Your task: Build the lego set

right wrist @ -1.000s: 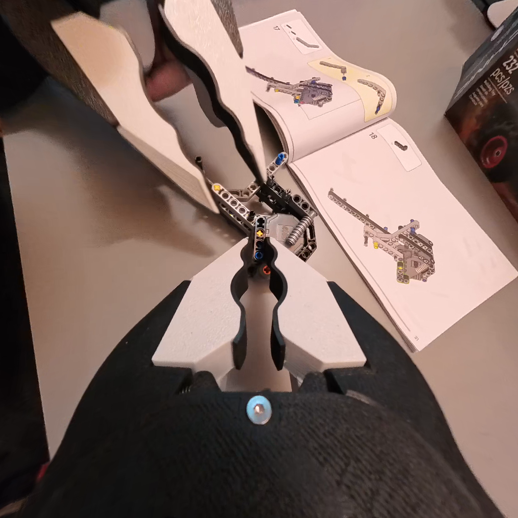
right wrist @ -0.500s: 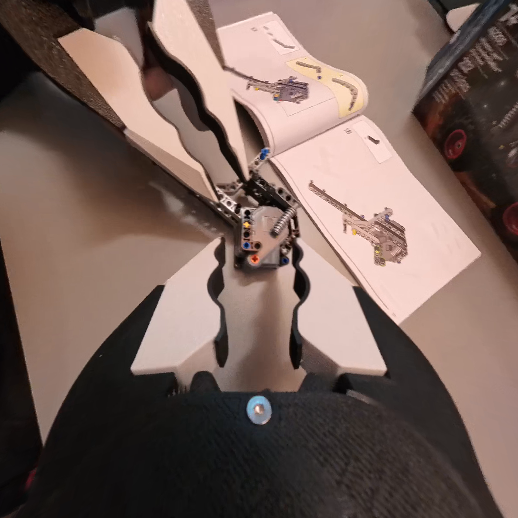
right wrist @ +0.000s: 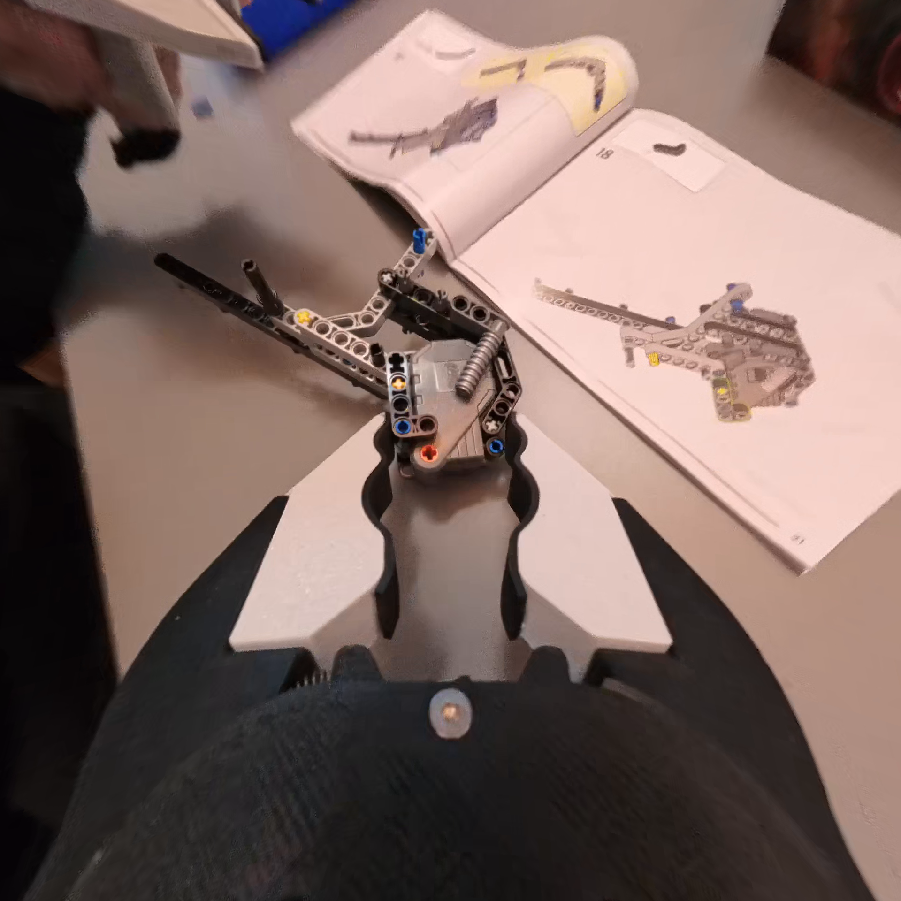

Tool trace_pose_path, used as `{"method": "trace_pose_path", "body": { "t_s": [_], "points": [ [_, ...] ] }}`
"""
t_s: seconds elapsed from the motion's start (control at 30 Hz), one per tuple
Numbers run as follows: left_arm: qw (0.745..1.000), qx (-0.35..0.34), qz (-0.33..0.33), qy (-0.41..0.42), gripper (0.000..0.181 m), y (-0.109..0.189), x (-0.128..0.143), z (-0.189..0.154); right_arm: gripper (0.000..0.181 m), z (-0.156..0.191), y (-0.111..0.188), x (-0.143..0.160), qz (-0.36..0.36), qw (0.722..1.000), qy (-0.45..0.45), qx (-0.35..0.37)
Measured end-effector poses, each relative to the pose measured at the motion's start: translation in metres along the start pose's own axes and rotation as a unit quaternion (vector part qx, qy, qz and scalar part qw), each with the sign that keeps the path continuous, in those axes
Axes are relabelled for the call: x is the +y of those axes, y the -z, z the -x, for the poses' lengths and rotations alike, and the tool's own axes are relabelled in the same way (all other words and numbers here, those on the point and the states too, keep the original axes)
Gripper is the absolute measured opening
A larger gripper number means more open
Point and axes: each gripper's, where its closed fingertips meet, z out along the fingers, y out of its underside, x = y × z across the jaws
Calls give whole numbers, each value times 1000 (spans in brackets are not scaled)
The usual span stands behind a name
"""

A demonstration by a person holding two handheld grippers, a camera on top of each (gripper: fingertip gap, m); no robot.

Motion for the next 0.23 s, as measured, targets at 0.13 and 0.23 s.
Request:
{"method": "trace_pose_path", "body": {
  "t_s": [0.13, 0.23],
  "points": [
    [996, -44, -77, 28, 20, 27, -27, 26, 44, 6, 34, -44, -185, 957, -181, -130],
    [993, -26, -104, 39, 19, 32, -35, 22, 44, 12, 70, -79, -324, 877, -253, -250]
  ]
}}
